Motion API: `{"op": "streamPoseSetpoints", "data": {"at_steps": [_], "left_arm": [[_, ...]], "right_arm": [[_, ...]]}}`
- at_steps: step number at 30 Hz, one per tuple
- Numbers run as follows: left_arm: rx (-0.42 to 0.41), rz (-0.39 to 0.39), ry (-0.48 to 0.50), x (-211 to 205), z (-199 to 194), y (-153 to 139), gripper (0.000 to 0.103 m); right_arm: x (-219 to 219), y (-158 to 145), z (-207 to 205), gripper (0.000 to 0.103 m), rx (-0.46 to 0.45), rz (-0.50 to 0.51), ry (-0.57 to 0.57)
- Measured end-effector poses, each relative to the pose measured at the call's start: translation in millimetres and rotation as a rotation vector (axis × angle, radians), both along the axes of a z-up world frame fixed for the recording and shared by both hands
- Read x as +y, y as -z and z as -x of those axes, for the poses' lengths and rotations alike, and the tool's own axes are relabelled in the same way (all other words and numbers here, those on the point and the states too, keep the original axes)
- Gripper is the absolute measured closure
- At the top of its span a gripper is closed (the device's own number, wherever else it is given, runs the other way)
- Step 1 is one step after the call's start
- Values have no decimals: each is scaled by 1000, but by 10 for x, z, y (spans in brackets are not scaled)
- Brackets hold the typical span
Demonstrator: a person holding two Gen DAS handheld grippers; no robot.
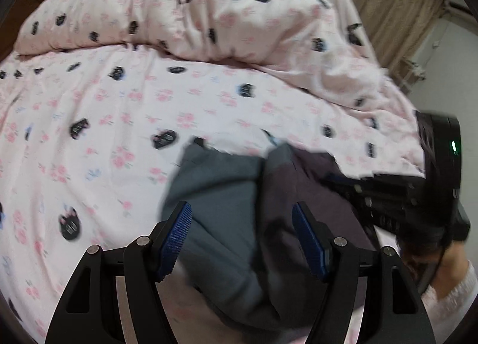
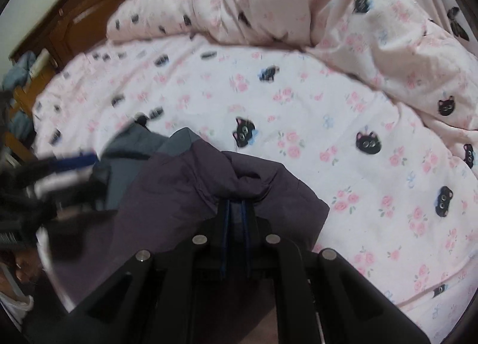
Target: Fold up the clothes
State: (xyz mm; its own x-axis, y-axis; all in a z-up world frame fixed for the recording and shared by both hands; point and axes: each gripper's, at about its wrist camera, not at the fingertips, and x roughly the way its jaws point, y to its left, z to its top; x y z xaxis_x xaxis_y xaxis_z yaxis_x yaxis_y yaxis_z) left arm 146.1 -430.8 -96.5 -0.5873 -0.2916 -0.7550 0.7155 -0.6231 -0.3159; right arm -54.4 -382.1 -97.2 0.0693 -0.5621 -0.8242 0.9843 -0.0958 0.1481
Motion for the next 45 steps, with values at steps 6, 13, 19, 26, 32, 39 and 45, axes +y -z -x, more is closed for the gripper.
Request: {"op": "streamPoseSetpoints", "data": {"at_steps": [6, 13, 19, 26, 32, 39, 45], "left_arm": [[-81, 41, 33, 279, 20, 12, 38], [-143, 30, 3, 311, -74, 165, 32], [-192, 22, -21, 293, -65, 357, 25], [-184, 17, -26, 285, -92, 435, 20], [-173, 8, -21, 267, -117, 458, 19], [-159, 1, -14, 252, -144, 480, 17], [-149, -7, -4, 225, -167, 493, 17]], "right_arm": [[468, -481, -110, 92, -33, 127, -51], [741, -275, -511, 91, 14, 49, -126], [746, 65, -541, 91, 24, 47, -94], [965, -77, -329, 54, -175, 148, -32], [1330, -111, -14, 38, -293, 231, 122], [1339, 270, 144, 37, -521, 204, 195], [1178, 432, -10, 37, -534, 180, 181]]}}
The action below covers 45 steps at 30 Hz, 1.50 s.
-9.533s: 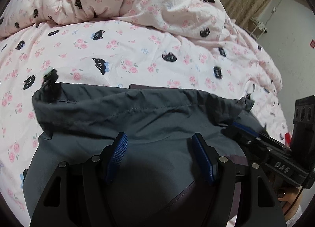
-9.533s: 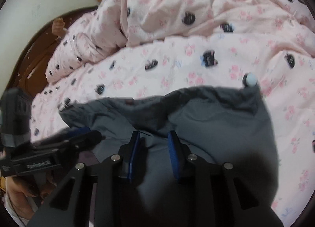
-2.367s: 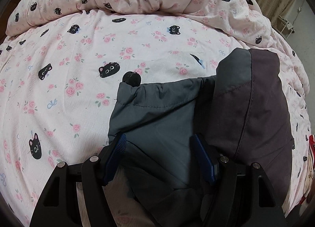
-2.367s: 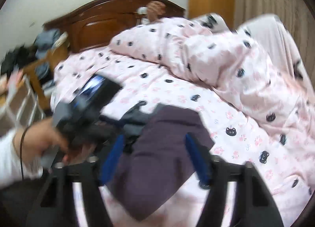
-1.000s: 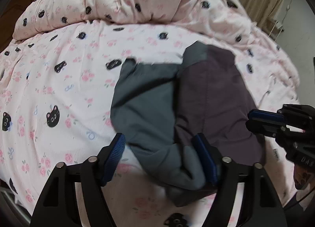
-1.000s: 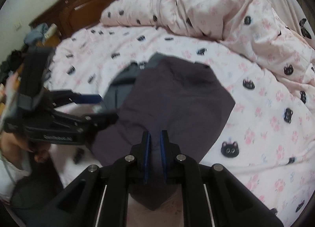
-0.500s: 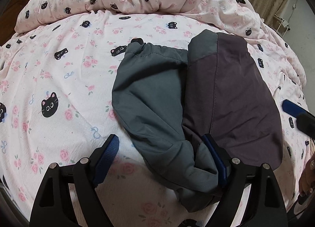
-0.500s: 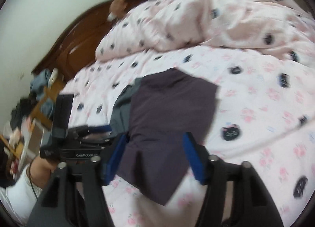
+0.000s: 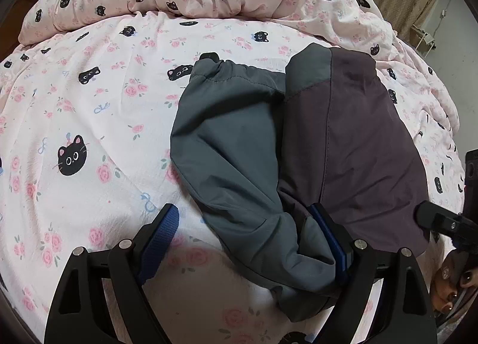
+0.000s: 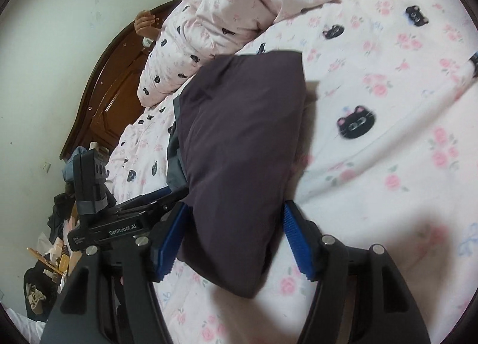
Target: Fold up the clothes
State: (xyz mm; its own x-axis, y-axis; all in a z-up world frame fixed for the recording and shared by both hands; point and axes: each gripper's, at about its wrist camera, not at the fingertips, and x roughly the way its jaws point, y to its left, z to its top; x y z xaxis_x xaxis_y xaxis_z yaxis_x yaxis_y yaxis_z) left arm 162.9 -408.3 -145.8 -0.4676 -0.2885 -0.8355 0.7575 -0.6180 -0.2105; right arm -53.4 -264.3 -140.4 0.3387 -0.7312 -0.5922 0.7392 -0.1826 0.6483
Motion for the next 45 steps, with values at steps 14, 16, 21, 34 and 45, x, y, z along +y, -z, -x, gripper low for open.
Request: {"op": "streamPoseSetpoints", "data": {"at_steps": [14, 16, 21, 34, 45], "left_arm": [[65, 18, -26, -10, -128, -188, 18], [126, 24, -51, -17, -253, -303, 18], [348, -108, -195, -120, -755, -339, 18], [469, -411, -145, -16, -600, 4, 18], [518, -484, -115, -32, -409, 111, 18]], "right_arm": [[-126, 151, -23, 49, -66, 50, 14], [-99, 164, -2, 52, -78, 63, 20], [-85, 194, 29, 54, -98, 71, 27], [-81, 181, 19, 54, -93, 72, 26], [-51, 192, 35, 54, -105, 80, 24]]}}
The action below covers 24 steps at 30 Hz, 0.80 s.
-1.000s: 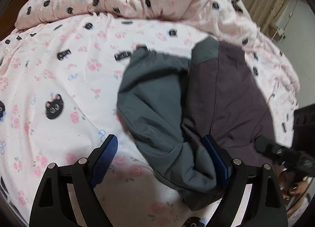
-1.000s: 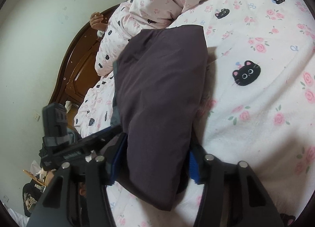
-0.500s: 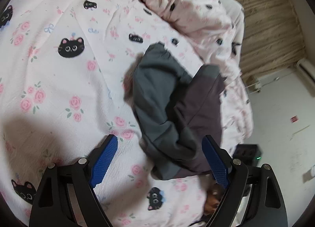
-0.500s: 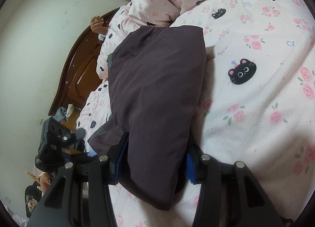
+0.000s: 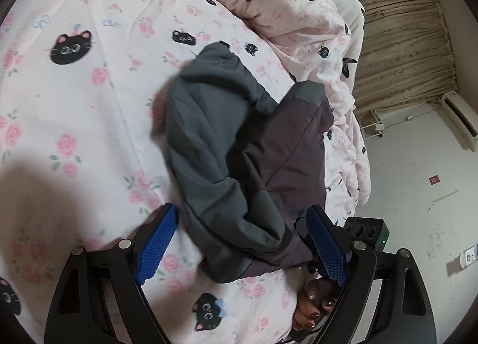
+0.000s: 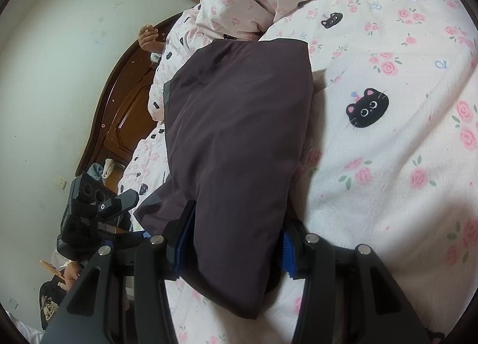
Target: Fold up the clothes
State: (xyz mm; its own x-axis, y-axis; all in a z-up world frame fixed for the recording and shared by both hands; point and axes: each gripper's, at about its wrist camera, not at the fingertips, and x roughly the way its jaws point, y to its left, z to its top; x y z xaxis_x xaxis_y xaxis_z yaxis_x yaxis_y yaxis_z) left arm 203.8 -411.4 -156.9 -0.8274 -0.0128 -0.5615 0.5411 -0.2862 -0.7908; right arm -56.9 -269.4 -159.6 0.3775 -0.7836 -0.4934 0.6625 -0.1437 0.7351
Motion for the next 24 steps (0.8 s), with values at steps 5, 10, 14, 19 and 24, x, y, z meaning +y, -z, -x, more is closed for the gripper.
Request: {"op": "streamPoseSetpoints", "data": {"at_steps": [5, 10, 14, 19, 24], "left_arm": [[16, -4, 13, 24, 142, 2, 19], [-3, -11, 3, -2, 185, 61, 69], [-9, 70, 11, 62, 179, -70, 79], [-3, 250, -7, 203, 128, -439, 82], [40, 375, -106, 148, -134, -762, 82]], "right_arm": [[29, 1, 1, 54, -11, 5, 2], [45, 0, 33, 56, -33, 15, 13], [39, -88, -10, 57, 4, 7, 27], [53, -448, -195, 59, 148, 12, 43], [-130, -922, -448, 60, 305, 53, 5]]}}
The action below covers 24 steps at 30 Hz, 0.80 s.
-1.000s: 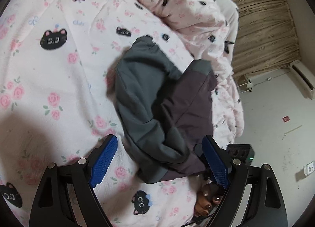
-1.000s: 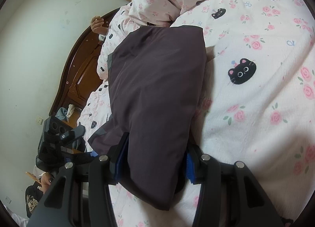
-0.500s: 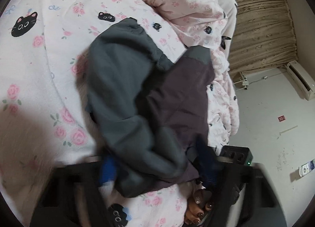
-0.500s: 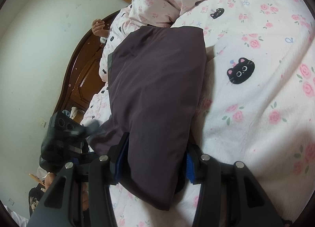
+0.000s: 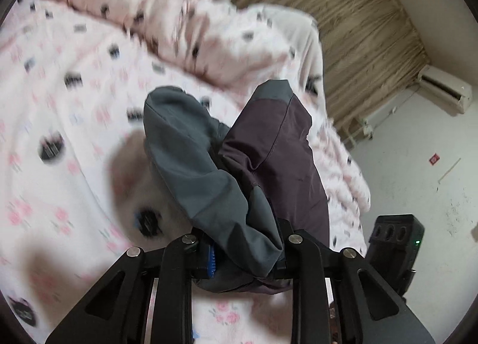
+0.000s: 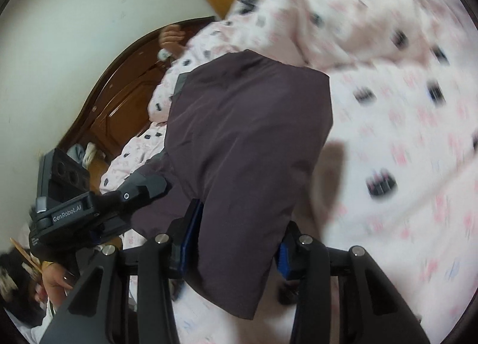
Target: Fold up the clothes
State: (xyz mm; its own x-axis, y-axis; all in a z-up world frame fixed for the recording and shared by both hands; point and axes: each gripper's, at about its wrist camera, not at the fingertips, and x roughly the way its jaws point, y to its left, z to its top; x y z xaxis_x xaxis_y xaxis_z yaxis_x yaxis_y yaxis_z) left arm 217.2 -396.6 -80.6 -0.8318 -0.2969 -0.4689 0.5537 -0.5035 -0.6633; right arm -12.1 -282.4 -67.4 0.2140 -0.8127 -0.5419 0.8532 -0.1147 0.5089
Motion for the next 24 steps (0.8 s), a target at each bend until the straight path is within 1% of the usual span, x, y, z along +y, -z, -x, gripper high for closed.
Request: {"op": "streamPoseSetpoints", "data": {"at_steps": [2, 3, 5, 8, 11, 15, 18, 20, 21, 22, 23, 24], "left_arm": [[12, 42, -52, -82, -148, -90, 82], [7, 64, -91, -153, -250, -125, 82], [-8, 84, -153, -283, -430, -124, 82], [-61, 104, -254, -514, -642, -78, 82], [-122, 101, -325, -769, -787, 41, 82], [-162, 52, -373, -1031, -861, 250, 82], [-219, 6, -380, -1144, -887, 414, 81], [-299, -88, -393, -1174, -868, 589, 73], [-300, -150, -410, -1180, -910, 677, 67], [-294, -214, -429, -1185, -961, 765, 66], [-278, -220, -443, -1161, -990, 750, 65], [-261, -214, -456, -1131, -1016, 716, 65]], "right_arm": [[-192, -167, -95, 60, 37, 17, -40], [-329, -233, -149, 60, 47, 24, -65], [-642, -306, -266, 60, 58, 26, -118], [-1136, -285, -479, 60, 61, 13, -194], [-1573, -151, -659, 61, 51, -17, -251], [-1998, 96, -832, 61, 46, -66, -290], [-2168, 213, -900, 61, 86, -88, -305], [-2244, 306, -954, 61, 121, -126, -316], [-2273, 363, -984, 60, 142, -148, -324], [-2293, 430, -1032, 59, 176, -173, -336], [-2299, 469, -1061, 57, 197, -182, -344], [-2286, 500, -1062, 52, 205, -182, -343]]}}
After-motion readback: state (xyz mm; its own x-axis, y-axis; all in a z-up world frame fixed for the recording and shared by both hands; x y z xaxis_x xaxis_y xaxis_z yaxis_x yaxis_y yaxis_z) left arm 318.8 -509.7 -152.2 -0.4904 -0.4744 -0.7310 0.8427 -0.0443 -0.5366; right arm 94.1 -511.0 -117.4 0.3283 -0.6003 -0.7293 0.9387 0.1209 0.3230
